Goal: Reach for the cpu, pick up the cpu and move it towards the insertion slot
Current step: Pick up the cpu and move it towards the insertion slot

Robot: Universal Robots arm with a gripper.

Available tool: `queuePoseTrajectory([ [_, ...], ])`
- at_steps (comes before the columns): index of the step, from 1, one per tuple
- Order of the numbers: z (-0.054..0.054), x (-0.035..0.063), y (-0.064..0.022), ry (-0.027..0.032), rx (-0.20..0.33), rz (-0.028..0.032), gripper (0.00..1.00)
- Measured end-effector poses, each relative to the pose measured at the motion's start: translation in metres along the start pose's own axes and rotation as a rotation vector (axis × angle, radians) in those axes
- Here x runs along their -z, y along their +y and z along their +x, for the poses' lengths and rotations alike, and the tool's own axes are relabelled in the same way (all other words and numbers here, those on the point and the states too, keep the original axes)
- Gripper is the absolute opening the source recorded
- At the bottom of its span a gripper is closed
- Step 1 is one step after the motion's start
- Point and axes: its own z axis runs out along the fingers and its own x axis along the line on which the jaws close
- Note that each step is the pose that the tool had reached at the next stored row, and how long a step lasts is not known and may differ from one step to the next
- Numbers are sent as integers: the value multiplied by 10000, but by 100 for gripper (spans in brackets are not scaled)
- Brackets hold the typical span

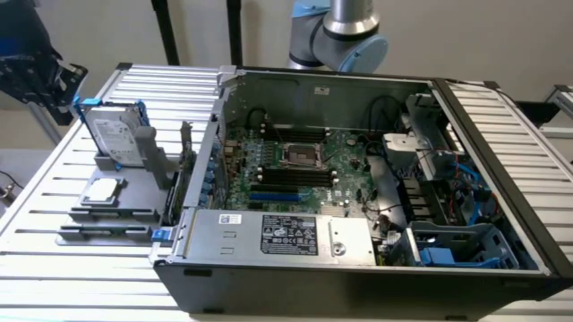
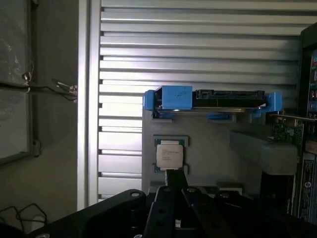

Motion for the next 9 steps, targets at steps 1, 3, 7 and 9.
queuePoseTrajectory([
  [1,3,-5,-4,7,3,25,11],
  [3,7,-11,-7,22,13,93,11],
  [7,11,-20,-8,23,50,136,11],
  [9,11,-21,-7,23,54,136,11],
])
